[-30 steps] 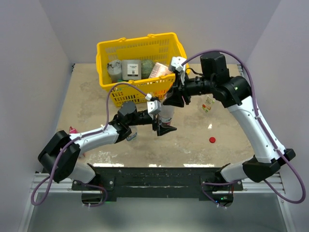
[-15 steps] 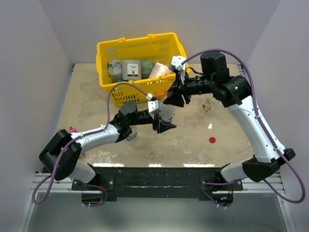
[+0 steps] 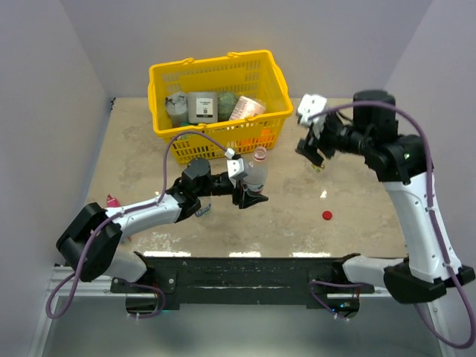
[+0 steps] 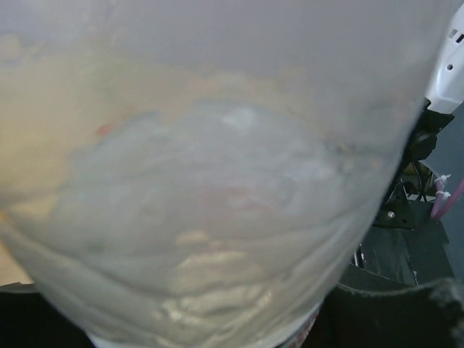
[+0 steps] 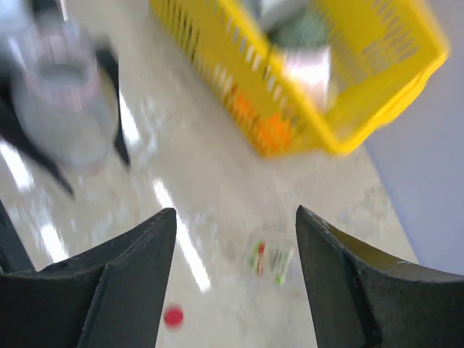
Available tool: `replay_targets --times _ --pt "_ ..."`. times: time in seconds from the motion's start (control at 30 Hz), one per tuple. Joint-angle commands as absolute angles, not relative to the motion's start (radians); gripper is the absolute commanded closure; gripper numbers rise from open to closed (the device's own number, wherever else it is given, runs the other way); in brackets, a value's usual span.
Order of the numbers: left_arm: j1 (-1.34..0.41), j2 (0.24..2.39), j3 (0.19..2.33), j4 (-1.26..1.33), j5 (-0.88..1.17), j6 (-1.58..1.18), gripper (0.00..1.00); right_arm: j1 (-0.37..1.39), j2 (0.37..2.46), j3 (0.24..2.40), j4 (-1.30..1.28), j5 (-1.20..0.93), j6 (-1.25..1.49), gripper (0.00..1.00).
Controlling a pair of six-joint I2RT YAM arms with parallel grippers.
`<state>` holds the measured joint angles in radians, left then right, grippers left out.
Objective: Screw on the bottle caps
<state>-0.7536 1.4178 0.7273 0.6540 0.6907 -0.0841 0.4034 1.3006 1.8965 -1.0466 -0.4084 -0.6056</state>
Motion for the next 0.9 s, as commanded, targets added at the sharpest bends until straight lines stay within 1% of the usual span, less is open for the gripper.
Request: replay_targets --times 0.0,0.03,0.1,0.23,0.3,0.4,0.6,0.87 --pt "-0.755 1.356 0.727 0.646 0.667 -0.014 1.00 0.377 1.188 1.456 -1.298 -0.295 -1.023 0.31" --pt "-0.755 1.344 0.730 0.640 0.664 -0.009 1.00 0.373 1.165 1.395 -1.298 -0.284 -1.123 0.32" --pt "-0.752 1.329 0.729 0.611 0.655 -0.005 1.00 0.371 1.135 1.253 -1.307 -0.256 -1.227 0.32" --pt "-0.750 1.296 0.730 0.577 0.666 -0.011 1.00 0.371 1.129 1.129 -1.289 -0.235 -1.394 0.35" --pt "-0.749 1.293 0.735 0.555 0.672 -0.014 1.00 0.370 1.147 1.085 -1.229 -0.219 -1.419 0.35" --pt "-0.741 1.292 0.744 0.535 0.678 -0.014 1.00 0.357 1.204 1.034 -1.195 -0.180 -1.500 0.36" --pt "-0.729 1.305 0.750 0.529 0.681 -0.017 1.00 0.267 1.302 0.954 -1.117 -0.140 -1.624 0.37" --pt "-0.727 1.333 0.759 0.548 0.686 -0.046 1.00 0.196 1.393 0.936 -1.046 -0.115 -1.733 0.37"
